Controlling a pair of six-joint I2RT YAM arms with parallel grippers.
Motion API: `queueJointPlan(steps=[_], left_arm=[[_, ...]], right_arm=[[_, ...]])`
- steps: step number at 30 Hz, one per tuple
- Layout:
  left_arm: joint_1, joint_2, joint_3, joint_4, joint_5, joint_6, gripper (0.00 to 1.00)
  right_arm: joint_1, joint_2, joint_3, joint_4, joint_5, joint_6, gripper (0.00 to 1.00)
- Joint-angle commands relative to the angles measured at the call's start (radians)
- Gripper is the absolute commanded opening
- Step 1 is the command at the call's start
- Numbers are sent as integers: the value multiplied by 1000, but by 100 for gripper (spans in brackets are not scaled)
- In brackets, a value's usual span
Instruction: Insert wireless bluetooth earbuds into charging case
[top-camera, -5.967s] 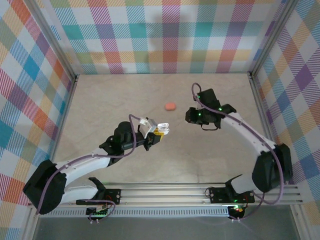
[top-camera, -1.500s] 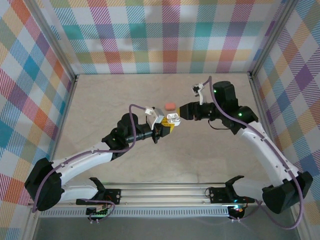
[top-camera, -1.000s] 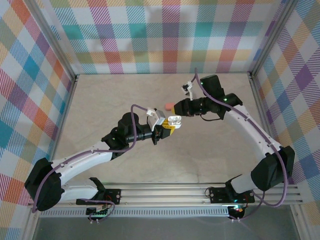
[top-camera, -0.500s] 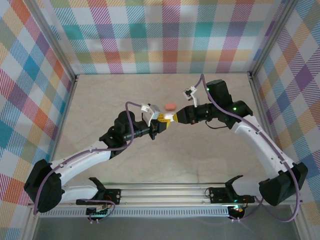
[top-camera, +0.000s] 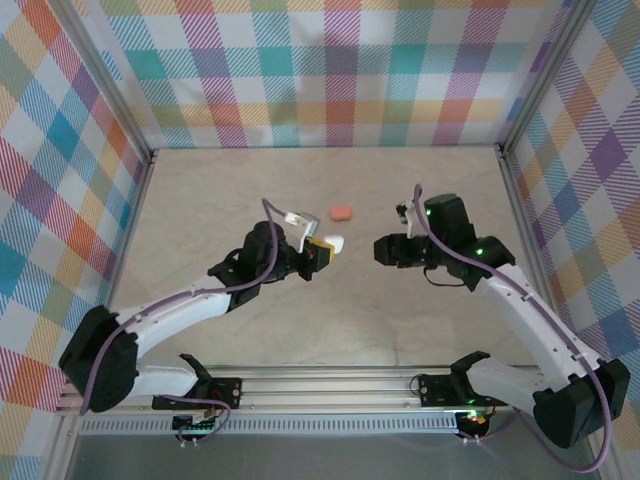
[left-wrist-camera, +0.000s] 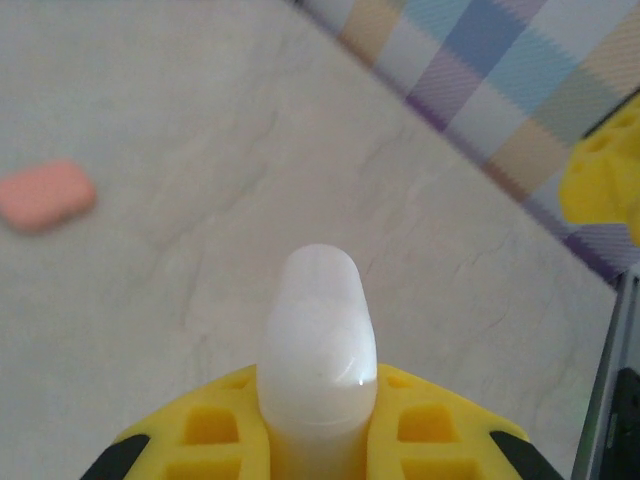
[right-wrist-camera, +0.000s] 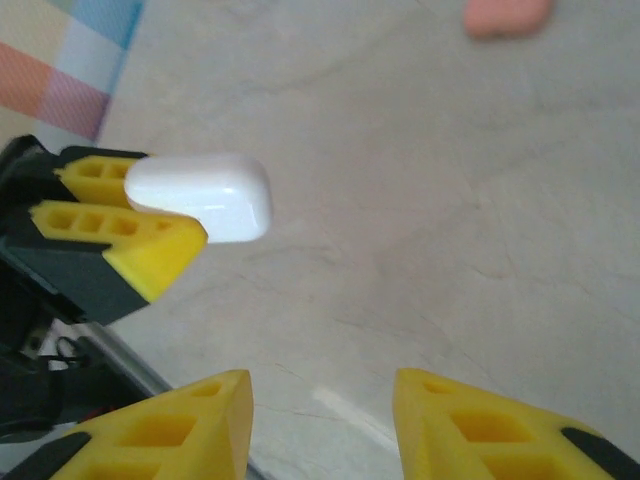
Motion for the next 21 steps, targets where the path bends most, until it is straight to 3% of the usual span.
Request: queueJointPlan(steps=[1, 8, 11, 21], left_arm=[[10, 90, 52, -89, 14, -104, 0], [14, 340, 167, -56, 101, -307, 0], [14, 420, 189, -16, 111, -377, 0], [14, 549, 238, -49, 67, -464, 1]], right_arm=[[-5, 21, -96, 123, 26, 70, 44], [-5, 172, -244, 438, -149, 188, 48], [-5, 229, -280, 537, -153, 228, 50], [-9, 436, -201, 448, -75, 225, 51]])
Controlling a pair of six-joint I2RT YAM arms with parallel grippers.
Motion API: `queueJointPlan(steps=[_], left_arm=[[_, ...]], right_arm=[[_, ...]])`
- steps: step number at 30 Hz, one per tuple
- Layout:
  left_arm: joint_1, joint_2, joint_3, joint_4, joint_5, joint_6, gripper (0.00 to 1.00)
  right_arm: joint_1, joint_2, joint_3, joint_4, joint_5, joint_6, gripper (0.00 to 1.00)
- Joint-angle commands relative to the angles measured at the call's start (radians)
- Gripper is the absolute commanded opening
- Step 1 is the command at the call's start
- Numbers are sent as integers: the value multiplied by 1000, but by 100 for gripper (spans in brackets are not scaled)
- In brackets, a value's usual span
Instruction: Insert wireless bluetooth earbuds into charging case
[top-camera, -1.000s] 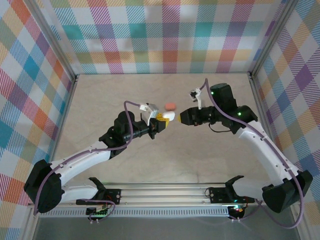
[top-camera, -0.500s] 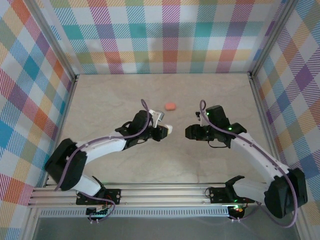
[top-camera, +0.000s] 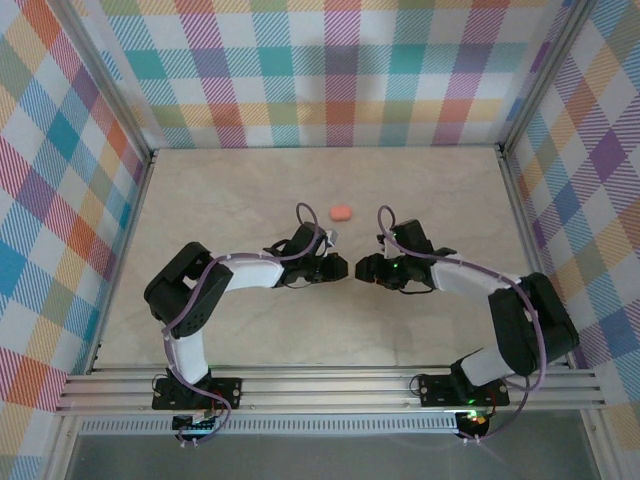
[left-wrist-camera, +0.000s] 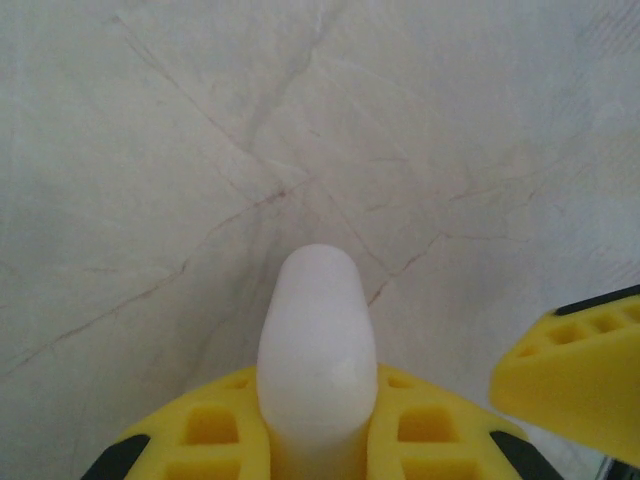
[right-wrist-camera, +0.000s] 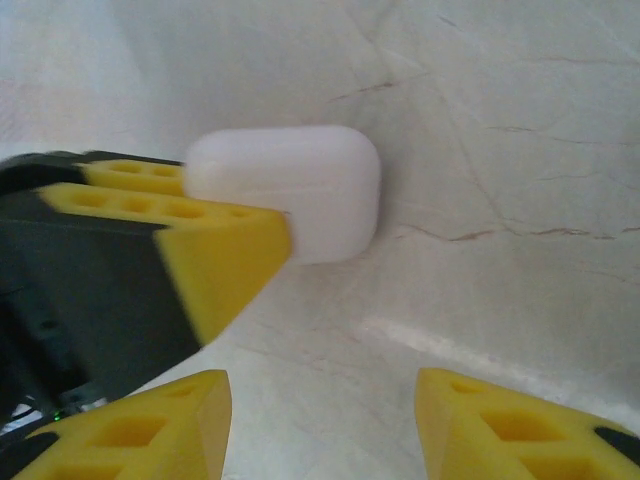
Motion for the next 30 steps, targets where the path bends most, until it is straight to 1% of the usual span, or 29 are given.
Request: queueJointPlan(steps=[1, 5, 9, 15, 24, 30], left_arm=[[10, 23, 36, -38, -29, -37, 1], [11, 50, 73, -132, -79, -26, 4], [11, 59, 100, -201, -118, -1, 10], [11, 54, 153, -302, -164, 73, 22], [11, 30, 185, -377, -215, 127, 45], [11, -13, 177, -407, -252, 154, 62]], right_arm=[[-10, 23, 50, -20, 33, 9, 51], [-12, 33, 67, -40, 88, -13, 52], [-17, 57, 100, -60, 99, -27, 51], [-22, 66, 127, -68, 112, -33, 51], [-27, 26, 156, -125, 165, -67, 51], [-36, -45, 173, -181, 253, -115, 54]])
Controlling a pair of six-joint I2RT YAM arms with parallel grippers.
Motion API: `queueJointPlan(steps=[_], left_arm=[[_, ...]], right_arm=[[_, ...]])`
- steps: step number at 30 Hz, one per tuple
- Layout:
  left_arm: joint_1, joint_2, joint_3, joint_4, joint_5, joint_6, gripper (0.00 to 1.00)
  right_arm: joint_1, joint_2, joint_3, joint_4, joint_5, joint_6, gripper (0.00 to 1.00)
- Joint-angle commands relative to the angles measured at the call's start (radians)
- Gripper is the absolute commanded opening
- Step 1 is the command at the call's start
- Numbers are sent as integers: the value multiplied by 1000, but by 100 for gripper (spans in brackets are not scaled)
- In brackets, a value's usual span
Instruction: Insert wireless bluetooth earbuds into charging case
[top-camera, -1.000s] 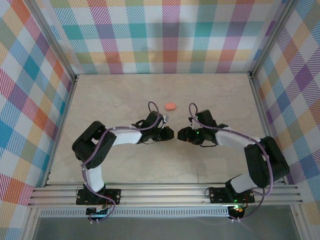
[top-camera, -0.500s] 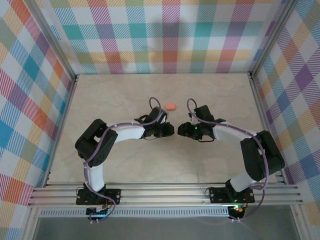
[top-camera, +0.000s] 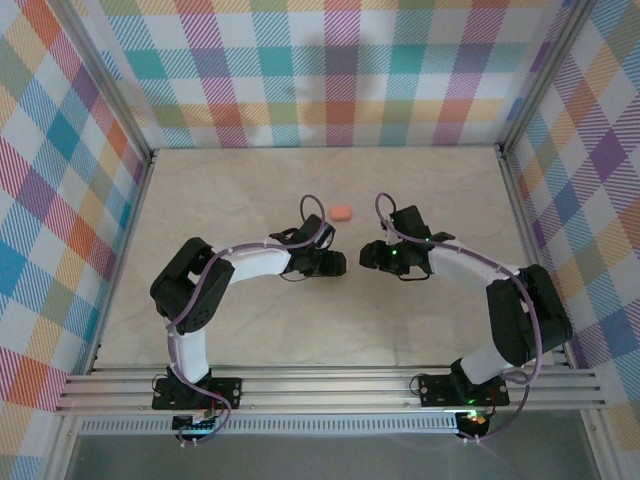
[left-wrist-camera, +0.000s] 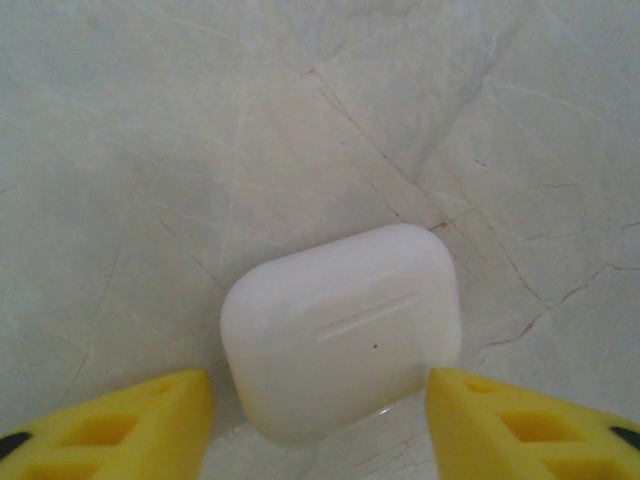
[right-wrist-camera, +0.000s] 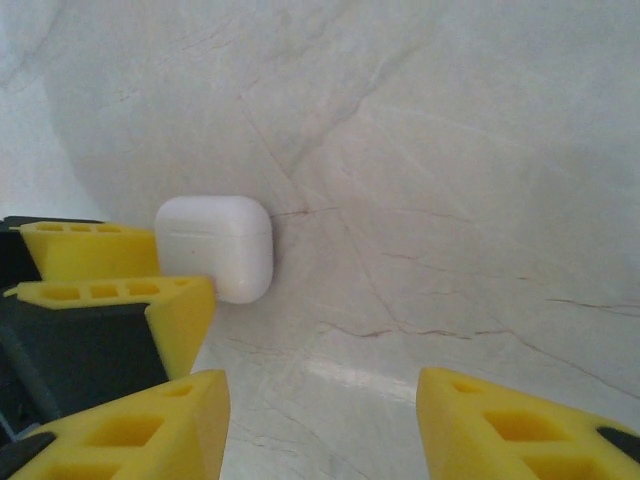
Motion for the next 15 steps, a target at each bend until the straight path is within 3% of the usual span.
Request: queueJointPlan(steps=[1, 3, 5, 7, 10, 15], left_arm=[[9, -57, 14, -66, -56, 29, 66], [10, -81, 15, -84, -78, 46, 75], [10, -114, 21, -139, -115, 73, 100], [12, -151, 34, -177, -154, 105, 100], [23, -227, 57, -230, -217, 183, 100], [65, -403, 22, -236, -468, 354, 100]], right_arm=[[-12, -79, 35, -54, 79, -57, 55], [-16, -117, 33, -76, 143, -83, 58], [-24, -163, 28, -97, 245, -112, 66], [-39, -213, 14, -109, 361, -130, 74], [-79, -301, -30, -82, 503, -146, 97], [-161, -407, -122, 29, 632, -210, 100]])
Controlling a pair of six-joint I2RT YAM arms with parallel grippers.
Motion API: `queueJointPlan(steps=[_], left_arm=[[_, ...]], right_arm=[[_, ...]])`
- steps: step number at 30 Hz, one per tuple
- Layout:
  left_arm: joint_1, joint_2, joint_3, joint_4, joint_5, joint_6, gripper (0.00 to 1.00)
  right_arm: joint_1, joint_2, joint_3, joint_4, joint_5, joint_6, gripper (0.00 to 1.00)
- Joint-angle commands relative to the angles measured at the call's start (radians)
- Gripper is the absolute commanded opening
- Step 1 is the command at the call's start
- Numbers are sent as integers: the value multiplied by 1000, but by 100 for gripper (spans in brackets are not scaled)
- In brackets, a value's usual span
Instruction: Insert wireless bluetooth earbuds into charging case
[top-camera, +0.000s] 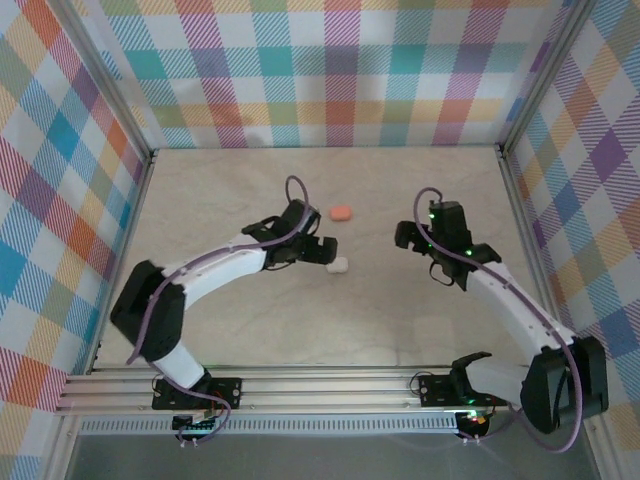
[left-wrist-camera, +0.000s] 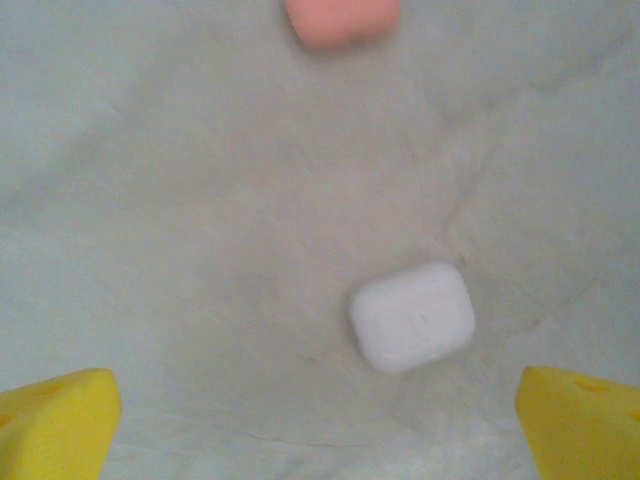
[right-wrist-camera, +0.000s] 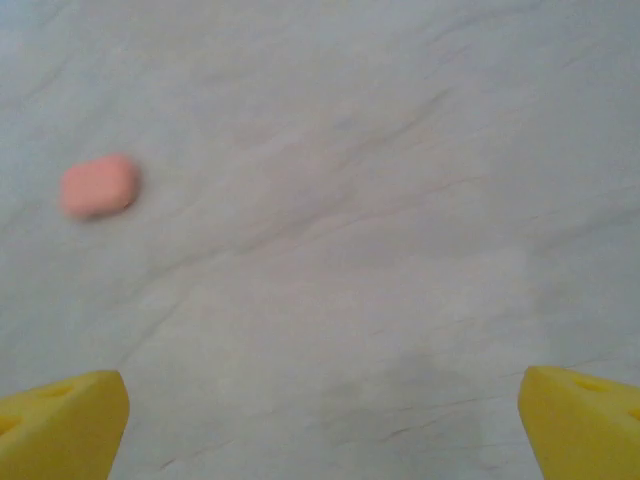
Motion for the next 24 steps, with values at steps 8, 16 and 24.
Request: queueJointPlan(steps=[8, 16, 24], left_arm=[[219, -611, -519, 482, -353, 287, 100], [288, -868, -847, 657, -328, 421, 100], [375, -707, -985, 899, -275, 366, 100]], right_arm=[[-111, -48, -291, 490, 219, -297, 100], [-130, 56, -518, 1046, 180, -385, 100], [-143, 183, -529, 1228, 107, -405, 100]])
